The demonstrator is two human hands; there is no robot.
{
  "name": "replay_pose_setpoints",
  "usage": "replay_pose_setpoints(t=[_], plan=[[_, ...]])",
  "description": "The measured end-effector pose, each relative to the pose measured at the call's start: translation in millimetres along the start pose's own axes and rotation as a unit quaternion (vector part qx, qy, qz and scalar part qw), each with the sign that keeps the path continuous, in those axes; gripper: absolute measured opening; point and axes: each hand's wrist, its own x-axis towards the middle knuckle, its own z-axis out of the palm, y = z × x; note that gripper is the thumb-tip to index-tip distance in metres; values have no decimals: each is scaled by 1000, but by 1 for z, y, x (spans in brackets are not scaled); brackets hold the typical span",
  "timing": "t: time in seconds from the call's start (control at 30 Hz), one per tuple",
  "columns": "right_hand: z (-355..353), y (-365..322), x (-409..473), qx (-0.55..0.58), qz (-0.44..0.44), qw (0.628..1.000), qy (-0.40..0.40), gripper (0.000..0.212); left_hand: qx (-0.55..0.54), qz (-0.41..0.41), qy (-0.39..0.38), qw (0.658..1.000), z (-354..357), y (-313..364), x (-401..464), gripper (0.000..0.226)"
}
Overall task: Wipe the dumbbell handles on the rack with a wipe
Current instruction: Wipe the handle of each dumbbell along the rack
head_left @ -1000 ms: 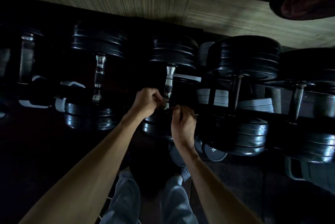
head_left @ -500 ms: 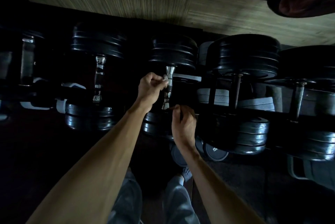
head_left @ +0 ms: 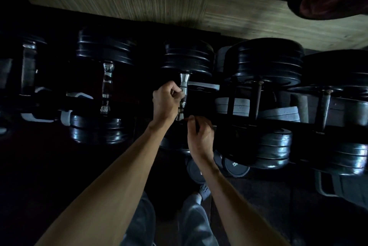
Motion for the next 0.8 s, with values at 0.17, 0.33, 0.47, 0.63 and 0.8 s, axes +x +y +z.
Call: replay_pose_setpoints(t=[0.17,0.33,0.47,0.63,0.8], plan=[[-13,-12,3,40,58,997,-29,16,101,-38,-131,985,-14,-10,-23,15],[-27,-15,21,67,58,988,-126,55,98,-49,-184,977,-29,4,-24,5],[-42,-18,26,19,-28,990,-137,24,50,-55,-189,979,-35,14,-40,9],[-74,-23,21,52,-13,988,-144,11,-47,-79,-148,985,-32,30,-56,17],[-110,-19,24,65,12,996,-67,10,-63,-43,-79,994,-2,45,-78,16]])
